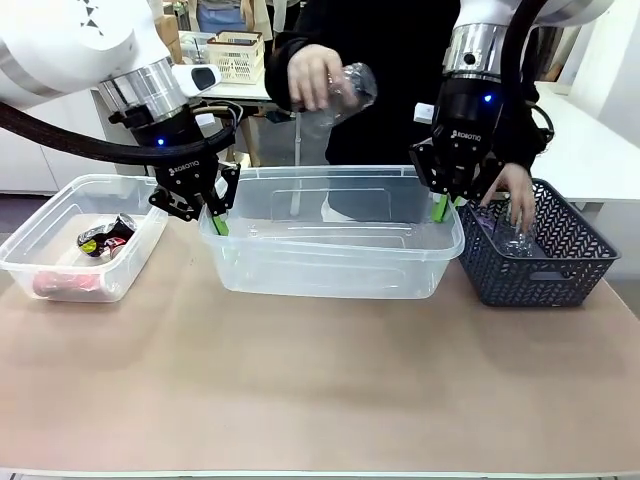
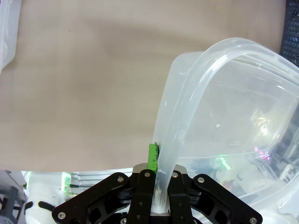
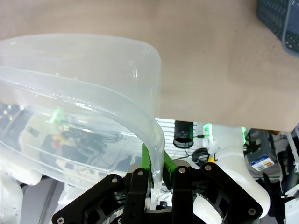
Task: Sort the waste into each basket.
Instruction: Offer the picked Organizing box to the human.
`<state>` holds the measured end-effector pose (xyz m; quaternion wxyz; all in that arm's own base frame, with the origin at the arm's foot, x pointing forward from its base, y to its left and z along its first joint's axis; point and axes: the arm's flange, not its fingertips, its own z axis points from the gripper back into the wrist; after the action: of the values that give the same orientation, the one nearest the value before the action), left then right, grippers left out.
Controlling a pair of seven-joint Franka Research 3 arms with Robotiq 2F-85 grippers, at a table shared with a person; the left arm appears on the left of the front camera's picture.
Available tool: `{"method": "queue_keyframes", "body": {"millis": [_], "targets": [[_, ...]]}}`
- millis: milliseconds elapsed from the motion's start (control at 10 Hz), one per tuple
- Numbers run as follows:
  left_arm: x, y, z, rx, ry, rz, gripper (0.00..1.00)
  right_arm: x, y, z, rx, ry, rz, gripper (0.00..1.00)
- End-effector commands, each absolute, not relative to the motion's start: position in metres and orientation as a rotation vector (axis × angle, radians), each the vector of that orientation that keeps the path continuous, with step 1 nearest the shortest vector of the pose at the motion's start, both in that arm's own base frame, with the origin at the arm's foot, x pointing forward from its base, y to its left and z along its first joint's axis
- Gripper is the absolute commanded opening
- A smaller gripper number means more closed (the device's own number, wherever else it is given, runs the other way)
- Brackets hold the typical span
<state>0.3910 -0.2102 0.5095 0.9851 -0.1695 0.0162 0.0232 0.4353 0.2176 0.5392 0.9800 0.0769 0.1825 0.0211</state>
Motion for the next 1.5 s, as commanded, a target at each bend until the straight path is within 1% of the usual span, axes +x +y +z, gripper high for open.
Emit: {"method": "queue_keyframes", "body": {"millis": [0,1400], "targets": [[0.3919,-0.2062,0.514,-0.361,0.022,0.089,0.0,0.4312,0.2142,0.5413,0.137,0.378,0.055,0.0],[0.3919,-0.2062,0.514,-0.361,0.022,0.089,0.0,0.4312,0.2142,0.5413,0.137,0.378,0.055,0.0]]}}
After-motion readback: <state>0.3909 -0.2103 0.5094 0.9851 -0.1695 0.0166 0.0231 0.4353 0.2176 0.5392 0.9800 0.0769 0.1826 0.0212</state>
